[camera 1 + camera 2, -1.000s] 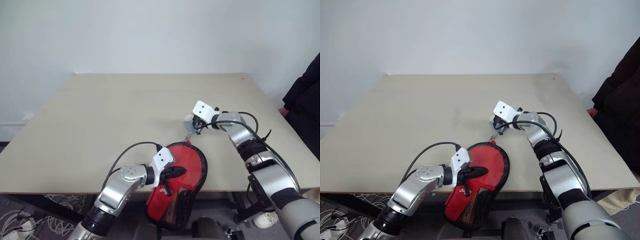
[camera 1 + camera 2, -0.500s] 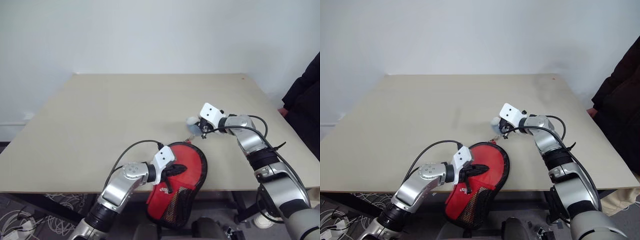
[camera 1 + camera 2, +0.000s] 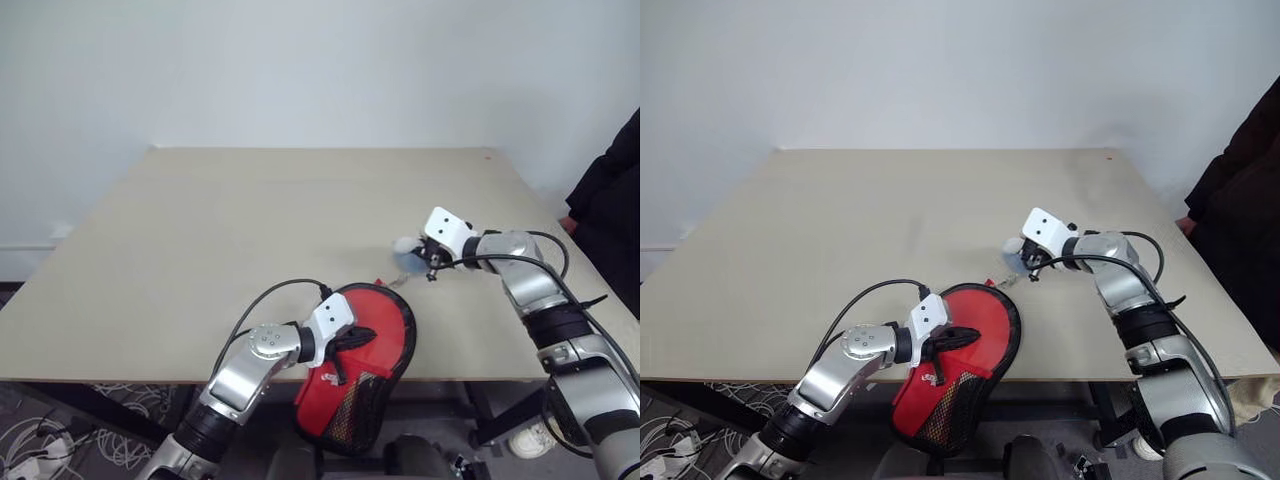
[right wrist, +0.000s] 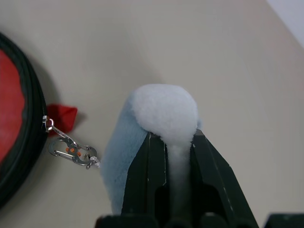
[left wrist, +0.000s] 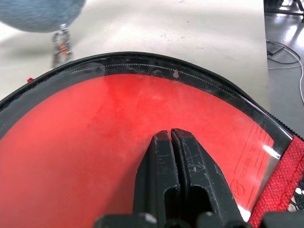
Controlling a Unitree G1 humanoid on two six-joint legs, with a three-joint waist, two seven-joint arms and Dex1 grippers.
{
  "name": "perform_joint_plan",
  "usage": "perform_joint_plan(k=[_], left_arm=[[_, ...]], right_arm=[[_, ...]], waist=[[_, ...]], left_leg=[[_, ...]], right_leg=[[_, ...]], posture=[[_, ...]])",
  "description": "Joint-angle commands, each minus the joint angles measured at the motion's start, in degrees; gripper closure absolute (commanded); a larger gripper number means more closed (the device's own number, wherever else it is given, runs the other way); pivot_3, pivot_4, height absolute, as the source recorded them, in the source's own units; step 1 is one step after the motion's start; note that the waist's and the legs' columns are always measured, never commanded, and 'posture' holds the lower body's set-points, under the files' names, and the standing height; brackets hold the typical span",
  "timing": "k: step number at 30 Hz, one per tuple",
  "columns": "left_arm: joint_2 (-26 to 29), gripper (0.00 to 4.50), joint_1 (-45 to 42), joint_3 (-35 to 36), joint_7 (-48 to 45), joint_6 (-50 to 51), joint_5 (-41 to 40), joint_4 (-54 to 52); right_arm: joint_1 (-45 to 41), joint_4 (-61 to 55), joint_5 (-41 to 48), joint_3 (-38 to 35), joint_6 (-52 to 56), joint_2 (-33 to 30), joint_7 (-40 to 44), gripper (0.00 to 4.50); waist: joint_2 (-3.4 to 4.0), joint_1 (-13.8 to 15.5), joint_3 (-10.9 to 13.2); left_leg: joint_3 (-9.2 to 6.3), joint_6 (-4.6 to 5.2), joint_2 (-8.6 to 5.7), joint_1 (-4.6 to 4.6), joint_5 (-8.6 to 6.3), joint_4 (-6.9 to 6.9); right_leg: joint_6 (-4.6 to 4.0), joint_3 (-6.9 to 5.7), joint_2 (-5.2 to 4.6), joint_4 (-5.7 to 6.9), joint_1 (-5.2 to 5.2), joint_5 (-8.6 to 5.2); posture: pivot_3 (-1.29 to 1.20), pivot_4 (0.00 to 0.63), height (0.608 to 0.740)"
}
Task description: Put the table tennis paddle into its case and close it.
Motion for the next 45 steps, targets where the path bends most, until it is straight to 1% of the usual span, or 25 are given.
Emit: perform_joint_plan(k=[1,7,16,23,28,34,39,45], left_arm=[[0.6,4.50,1.1,-1.2,0.4,1.3,2.0,3.0],[0.8,4.50,1.3,-1.2,0.3,1.6,1.9,2.6],[1.0,4.50,1.3,-1.4,-0.1,2.0,1.8,2.4],[0.8,4.50,1.1,-1.5,-0.2,2.1,1.7,2.6],[0.9,4.50,1.0,-1.5,-0.3,2.3,1.7,2.6],[1.0,4.50,0.9,-1.5,-0.4,2.3,1.7,2.6],[1.0,4.50,0.9,-1.4,-0.6,2.3,1.8,2.6],[1.0,4.50,0.8,-1.3,-0.6,2.4,1.7,2.7]], right_arm=[[-0.1,-2.7,0.6,-3.1,-0.5,-3.6,0.6,4.38],[2.6,-5.3,1.8,-3.1,-1.5,-7.6,3.9,4.38],[7.2,-10.4,5.6,-3.4,-4.1,-14.2,12.2,4.38],[8.8,-13.7,8.0,-3.6,-3.5,-16.9,16.4,4.38],[10.4,-17.0,10.0,-3.7,-2.8,-18.7,19.8,4.38],[13.0,-21.3,12.4,-3.8,-2.2,-20.7,23.2,4.38],[13.5,-22.2,13.0,-4.0,-1.6,-21.0,23.6,4.38],[15.6,-24.4,15.0,-4.3,-1.4,-23.3,27.4,4.38]], waist=[[0.01,0.1,0.0],[0.03,0.5,0.0],[0.02,0.8,0.0],[0.01,0.9,0.0],[0.07,0.8,0.0],[0.05,0.9,0.0],[0.04,0.9,0.0],[0.04,0.9,0.0]], left_leg=[[0.00,0.00,0.00,0.00,0.00,0.00],[0.00,0.00,0.00,0.00,0.00,0.01],[-0.02,0.00,-0.01,0.00,0.00,0.04],[-0.04,0.00,-0.01,0.00,0.00,0.06],[-0.05,0.00,-0.01,-0.01,0.00,-0.16],[-0.02,0.01,-0.01,0.00,-0.01,-0.10],[-0.04,0.00,0.00,0.01,-0.01,-0.10],[-0.03,0.00,0.00,0.01,-0.01,-0.10]], right_leg=[[0.00,-0.01,0.00,-0.01,0.00,0.00],[0.01,-0.01,-0.01,-0.06,0.01,-0.01],[0.02,-0.01,-0.01,-0.09,0.01,-0.01],[0.02,-0.03,-0.01,-0.27,0.02,-0.02],[0.02,-0.09,0.00,-0.88,0.08,-0.01],[0.02,-0.08,-0.02,-0.94,0.09,-0.01],[0.02,-0.10,-0.01,-0.94,0.07,-0.01],[0.02,-0.09,-0.01,-0.96,0.06,-0.01]], posture=[[0.00,0.000,0.725],[0.00,0.000,0.725],[0.00,0.000,0.725],[0.00,0.000,0.725],[0.00,0.000,0.725],[0.00,0.000,0.725],[0.00,0.000,0.725],[0.00,0.000,0.725]])
